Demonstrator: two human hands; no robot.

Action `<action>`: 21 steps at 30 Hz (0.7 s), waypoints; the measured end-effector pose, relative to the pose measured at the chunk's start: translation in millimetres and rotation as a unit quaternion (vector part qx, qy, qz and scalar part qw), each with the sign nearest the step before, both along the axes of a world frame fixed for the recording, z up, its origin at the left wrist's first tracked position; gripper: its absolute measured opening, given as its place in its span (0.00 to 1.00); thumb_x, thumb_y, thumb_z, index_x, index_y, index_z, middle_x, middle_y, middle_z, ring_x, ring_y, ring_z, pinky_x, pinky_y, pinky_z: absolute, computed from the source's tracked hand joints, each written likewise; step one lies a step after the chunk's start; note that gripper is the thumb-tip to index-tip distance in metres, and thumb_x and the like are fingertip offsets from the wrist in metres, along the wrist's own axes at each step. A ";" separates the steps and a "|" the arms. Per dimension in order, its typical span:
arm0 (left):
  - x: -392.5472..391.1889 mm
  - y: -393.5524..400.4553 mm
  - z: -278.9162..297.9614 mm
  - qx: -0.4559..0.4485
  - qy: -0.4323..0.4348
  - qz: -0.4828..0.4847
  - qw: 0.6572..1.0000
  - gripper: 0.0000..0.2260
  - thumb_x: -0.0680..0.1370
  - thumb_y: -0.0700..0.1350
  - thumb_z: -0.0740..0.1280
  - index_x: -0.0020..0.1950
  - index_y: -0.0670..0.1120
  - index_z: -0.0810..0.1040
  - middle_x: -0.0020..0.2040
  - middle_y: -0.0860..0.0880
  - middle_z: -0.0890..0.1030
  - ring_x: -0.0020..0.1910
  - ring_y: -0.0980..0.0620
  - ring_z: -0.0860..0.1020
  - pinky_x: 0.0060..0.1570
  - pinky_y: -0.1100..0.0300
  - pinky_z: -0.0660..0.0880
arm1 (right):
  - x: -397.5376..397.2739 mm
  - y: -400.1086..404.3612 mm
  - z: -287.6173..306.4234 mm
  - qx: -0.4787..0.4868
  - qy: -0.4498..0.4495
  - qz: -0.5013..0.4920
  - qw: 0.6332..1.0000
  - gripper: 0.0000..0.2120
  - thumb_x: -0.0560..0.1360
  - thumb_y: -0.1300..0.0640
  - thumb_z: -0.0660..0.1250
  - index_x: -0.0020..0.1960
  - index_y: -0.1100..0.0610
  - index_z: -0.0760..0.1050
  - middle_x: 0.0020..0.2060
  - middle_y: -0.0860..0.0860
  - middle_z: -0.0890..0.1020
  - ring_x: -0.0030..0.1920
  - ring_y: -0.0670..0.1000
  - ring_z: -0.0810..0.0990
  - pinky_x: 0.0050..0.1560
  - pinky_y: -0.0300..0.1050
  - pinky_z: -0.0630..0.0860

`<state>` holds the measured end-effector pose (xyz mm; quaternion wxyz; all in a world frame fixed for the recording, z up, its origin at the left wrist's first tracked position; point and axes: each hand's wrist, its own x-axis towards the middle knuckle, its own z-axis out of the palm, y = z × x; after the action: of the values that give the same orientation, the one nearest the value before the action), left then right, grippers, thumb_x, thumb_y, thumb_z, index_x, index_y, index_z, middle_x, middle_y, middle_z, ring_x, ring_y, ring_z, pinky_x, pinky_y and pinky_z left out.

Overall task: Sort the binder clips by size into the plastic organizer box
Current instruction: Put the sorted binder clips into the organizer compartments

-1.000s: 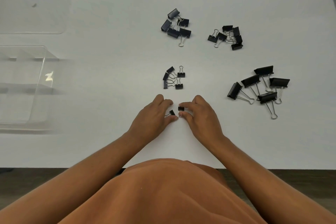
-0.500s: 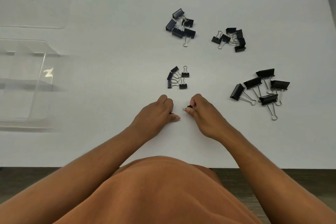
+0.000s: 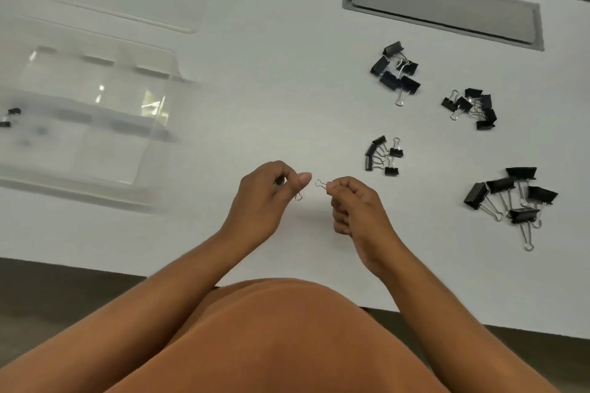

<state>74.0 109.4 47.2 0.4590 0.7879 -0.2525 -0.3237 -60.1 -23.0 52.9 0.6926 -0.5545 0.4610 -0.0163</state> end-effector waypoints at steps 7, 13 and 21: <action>86.9 111.6 33.7 -0.037 -0.067 0.178 0.981 0.09 0.79 0.57 0.72 0.45 0.52 0.82 0.37 0.57 0.78 0.36 0.57 0.73 0.38 0.70 0.68 | 110.4 93.0 26.6 -0.057 -0.032 0.106 0.992 0.04 0.79 0.52 0.74 0.47 0.52 0.83 0.33 0.53 0.66 0.32 0.51 0.63 0.34 0.45 0.65; 185.9 208.3 29.8 0.047 -0.222 0.284 0.932 0.11 0.79 0.58 0.72 0.52 0.50 0.84 0.43 0.57 0.77 0.40 0.57 0.74 0.42 0.66 0.70 | 189.5 154.9 38.0 -0.097 -0.056 0.180 0.977 0.02 0.76 0.54 0.77 0.49 0.48 0.85 0.34 0.56 0.63 0.37 0.54 0.63 0.40 0.49 0.66; 238.1 251.6 20.0 0.081 -0.120 0.231 0.962 0.14 0.80 0.50 0.73 0.66 0.53 0.83 0.39 0.55 0.74 0.40 0.58 0.75 0.42 0.72 0.69 | 254.5 198.2 42.9 -0.221 -0.057 0.265 0.937 0.04 0.79 0.49 0.73 0.50 0.47 0.84 0.29 0.50 0.67 0.30 0.47 0.66 0.36 0.37 0.67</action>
<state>312.1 361.0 67.2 0.4222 0.8925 -0.0892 -0.1313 194.4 175.2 95.8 0.5571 -0.7937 0.2421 0.0347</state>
